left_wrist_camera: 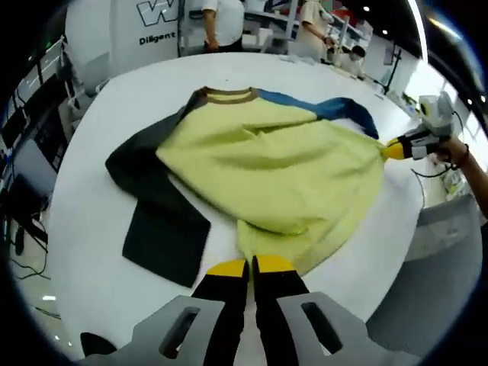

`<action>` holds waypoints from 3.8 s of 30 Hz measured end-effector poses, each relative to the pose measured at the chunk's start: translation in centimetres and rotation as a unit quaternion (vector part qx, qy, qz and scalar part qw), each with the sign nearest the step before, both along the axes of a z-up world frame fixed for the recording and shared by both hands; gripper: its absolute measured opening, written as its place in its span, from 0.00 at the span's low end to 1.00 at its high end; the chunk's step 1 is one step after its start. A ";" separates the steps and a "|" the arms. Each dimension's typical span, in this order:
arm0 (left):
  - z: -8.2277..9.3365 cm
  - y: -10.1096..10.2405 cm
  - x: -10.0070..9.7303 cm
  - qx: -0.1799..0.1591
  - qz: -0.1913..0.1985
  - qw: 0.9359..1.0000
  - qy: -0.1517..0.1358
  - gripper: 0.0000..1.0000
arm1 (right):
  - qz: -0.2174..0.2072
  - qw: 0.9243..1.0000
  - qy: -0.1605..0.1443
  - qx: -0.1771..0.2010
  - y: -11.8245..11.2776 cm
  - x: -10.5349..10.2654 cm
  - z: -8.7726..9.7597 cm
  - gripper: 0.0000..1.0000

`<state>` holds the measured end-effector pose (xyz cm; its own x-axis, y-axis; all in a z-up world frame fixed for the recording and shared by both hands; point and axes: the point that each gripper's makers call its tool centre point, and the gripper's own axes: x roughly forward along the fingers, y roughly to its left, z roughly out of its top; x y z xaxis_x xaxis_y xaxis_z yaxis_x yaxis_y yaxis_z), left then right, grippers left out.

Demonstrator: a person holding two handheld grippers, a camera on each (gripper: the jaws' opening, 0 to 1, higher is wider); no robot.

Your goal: Fold the garment on the visible template until the final outline fits inside the template.

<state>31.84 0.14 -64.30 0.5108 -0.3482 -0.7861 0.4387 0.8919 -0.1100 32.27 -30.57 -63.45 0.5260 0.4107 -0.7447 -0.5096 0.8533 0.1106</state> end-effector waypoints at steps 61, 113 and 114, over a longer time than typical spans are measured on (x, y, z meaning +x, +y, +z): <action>-1.6 3.5 -6.1 0.066 0.057 0.996 0.010 0.02 | 0.079 0.992 0.091 -0.048 2.0 -9.6 -2.9 0.00; -3.0 2.2 -9.3 0.053 0.068 0.996 0.037 0.05 | 0.019 0.999 -0.002 0.037 -0.1 -0.2 4.1 0.50; -3.0 2.2 -9.4 0.053 0.068 0.996 0.038 0.05 | 0.022 0.999 -0.004 0.042 -0.1 0.7 4.2 0.51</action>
<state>22.46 2.37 -67.29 0.4846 -0.1927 -0.8533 0.3073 0.9508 -0.0402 33.02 -30.65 -59.22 0.5120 0.4948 -0.7022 -0.5478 0.8177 0.1767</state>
